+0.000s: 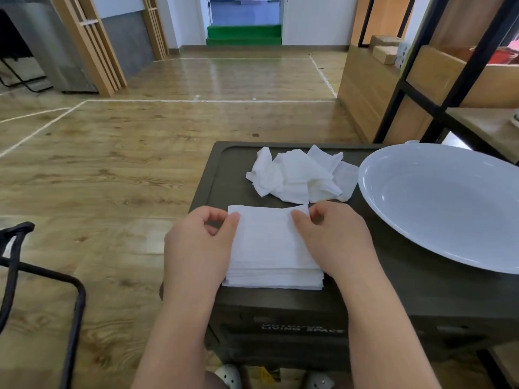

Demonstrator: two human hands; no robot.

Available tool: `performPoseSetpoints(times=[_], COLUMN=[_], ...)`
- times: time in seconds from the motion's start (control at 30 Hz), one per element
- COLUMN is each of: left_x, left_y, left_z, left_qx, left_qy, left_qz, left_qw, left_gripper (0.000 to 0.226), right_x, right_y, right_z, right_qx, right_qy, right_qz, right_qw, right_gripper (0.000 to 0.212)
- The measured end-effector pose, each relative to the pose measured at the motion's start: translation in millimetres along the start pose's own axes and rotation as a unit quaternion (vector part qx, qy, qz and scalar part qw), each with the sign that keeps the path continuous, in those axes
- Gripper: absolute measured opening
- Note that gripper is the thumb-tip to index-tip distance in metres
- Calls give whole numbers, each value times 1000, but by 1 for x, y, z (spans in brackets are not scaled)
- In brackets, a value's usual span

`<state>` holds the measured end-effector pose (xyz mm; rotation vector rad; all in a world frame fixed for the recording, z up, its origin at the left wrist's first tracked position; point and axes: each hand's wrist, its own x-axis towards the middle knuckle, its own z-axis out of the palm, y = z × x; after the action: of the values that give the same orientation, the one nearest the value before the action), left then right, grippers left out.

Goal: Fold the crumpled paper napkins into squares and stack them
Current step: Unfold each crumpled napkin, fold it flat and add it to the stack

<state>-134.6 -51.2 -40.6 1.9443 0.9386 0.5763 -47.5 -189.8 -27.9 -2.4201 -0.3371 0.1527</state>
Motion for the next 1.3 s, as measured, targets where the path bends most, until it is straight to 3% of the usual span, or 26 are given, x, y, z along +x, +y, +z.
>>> performPoseSetpoints(times=[0.2, 0.37, 0.63, 0.8, 0.9, 1.03, 1.3], left_x=[-3, -4, -7, -9, -8, -7, -5], left_y=[1, 1, 3, 11, 19, 13, -1], left_z=[2, 2, 2, -4, -2, 13, 15], left_qx=[51, 62, 52, -41, -42, 27, 62], left_qy=[4, 3, 20, 25, 15, -13, -10], left_qz=[4, 2, -5, 45, 98, 94, 38], left_qw=[999, 998, 998, 998, 994, 995, 997], left_gripper=[18, 20, 25, 16, 12, 12, 15], right_x=[2, 2, 4, -2, -7, -10, -2], right_y=[4, 5, 15, 8, -5, -14, 6], right_z=[1, 1, -1, -10, -10, 7, 18], right_qx=[-17, -33, 1, 32, 73, 54, 60], right_qy=[-10, -7, -5, 74, 90, 79, 11], right_qz=[0, 14, 66, 17, -33, -69, 6], right_qw=[1000, 999, 998, 997, 993, 993, 998], right_gripper=[40, 26, 27, 17, 11, 9, 8])
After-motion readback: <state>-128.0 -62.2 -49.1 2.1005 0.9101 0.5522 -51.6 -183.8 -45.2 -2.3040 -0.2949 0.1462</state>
